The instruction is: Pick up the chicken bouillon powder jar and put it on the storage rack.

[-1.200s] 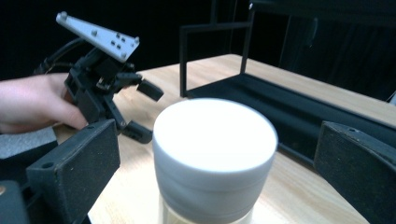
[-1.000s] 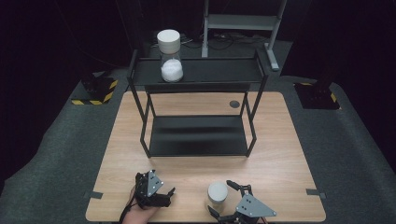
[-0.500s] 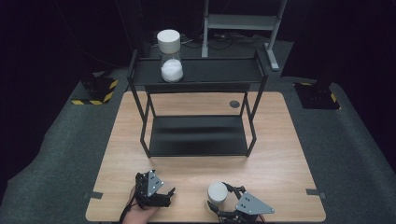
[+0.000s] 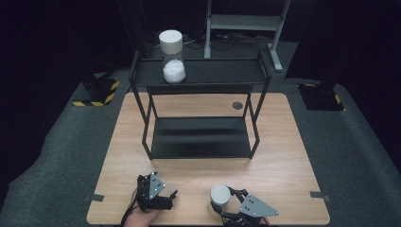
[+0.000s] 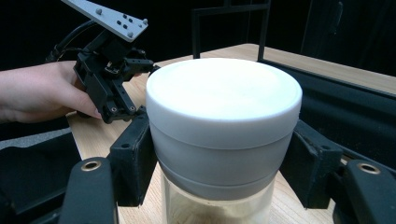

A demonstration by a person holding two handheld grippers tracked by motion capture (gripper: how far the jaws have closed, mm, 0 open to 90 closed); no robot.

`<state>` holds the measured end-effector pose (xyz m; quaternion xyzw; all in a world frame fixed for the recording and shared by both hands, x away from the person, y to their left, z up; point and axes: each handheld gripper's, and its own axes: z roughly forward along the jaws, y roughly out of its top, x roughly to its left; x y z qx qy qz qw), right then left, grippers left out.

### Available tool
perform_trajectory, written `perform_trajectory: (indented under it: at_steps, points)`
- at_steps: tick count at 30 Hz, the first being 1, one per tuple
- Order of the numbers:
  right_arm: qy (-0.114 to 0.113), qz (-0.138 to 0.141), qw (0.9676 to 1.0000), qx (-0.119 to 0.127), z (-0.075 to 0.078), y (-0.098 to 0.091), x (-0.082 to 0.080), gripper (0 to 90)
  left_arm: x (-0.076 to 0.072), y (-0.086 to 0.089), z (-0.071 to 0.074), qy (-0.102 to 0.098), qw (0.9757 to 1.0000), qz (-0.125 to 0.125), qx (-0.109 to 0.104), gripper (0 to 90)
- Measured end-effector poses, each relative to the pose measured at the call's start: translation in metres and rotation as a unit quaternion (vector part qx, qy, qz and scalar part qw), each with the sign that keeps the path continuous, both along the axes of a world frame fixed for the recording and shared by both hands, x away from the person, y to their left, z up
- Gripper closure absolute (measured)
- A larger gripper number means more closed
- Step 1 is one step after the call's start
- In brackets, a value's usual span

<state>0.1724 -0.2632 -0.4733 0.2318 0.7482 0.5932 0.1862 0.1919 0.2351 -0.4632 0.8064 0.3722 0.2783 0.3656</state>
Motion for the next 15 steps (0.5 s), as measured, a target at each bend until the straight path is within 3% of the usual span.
perform_trajectory:
  at_steps: [15]
  points:
    - [-0.009,-0.045,0.9987,0.021,0.003,-0.011,-0.003,33.4,0.0,0.001,0.0,0.001,1.0,-0.002,-0.002,1.0]
